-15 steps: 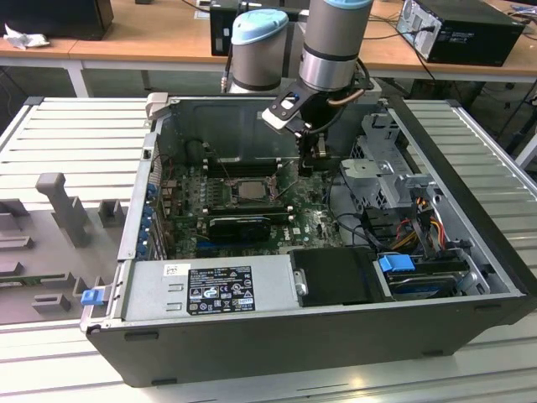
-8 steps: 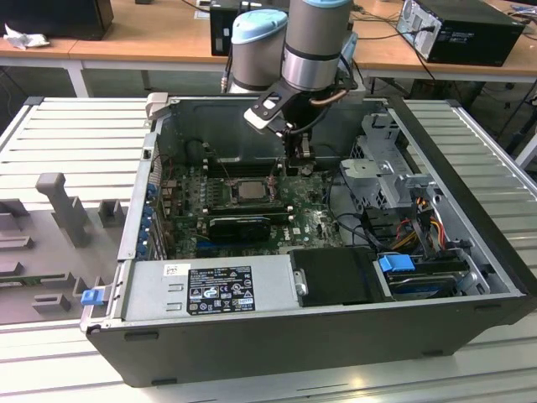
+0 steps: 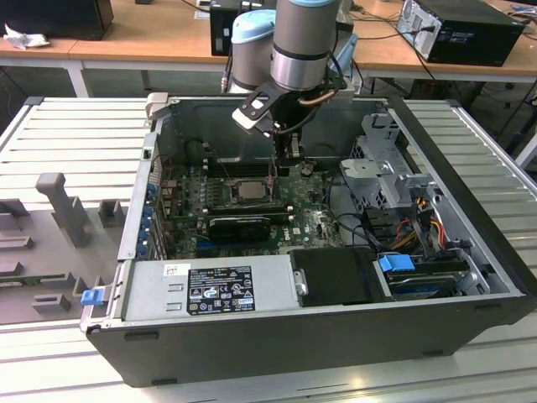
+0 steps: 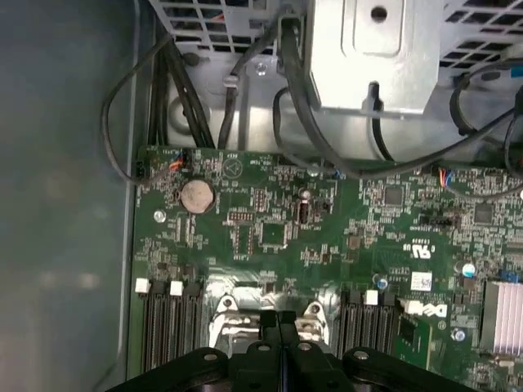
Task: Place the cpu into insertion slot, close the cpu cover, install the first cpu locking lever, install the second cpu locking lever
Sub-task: 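Close the cpu cover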
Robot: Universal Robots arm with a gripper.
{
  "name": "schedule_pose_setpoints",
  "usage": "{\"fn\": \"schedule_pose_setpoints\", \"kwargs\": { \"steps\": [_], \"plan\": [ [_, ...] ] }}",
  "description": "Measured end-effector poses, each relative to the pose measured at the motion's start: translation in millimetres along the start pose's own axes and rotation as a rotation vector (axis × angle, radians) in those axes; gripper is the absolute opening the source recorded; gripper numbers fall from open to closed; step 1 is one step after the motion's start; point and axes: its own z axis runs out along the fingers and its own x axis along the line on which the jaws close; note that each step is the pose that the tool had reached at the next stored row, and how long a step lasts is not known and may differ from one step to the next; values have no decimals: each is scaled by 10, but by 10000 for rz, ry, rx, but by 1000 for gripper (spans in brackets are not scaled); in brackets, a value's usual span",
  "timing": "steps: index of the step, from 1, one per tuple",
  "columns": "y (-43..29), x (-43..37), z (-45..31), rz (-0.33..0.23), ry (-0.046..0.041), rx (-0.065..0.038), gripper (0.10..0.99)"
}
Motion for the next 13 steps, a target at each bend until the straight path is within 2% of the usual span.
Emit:
{"fn": "schedule_pose_setpoints", "kwargs": {
  "steps": [2, 11, 13],
  "plan": [
    [-48, 3, 3, 2, 1, -1, 106],
    [-139, 7, 90, -18, 1, 0, 106],
    [-197, 12, 109, -121, -2, 1, 106]
  ]
}}
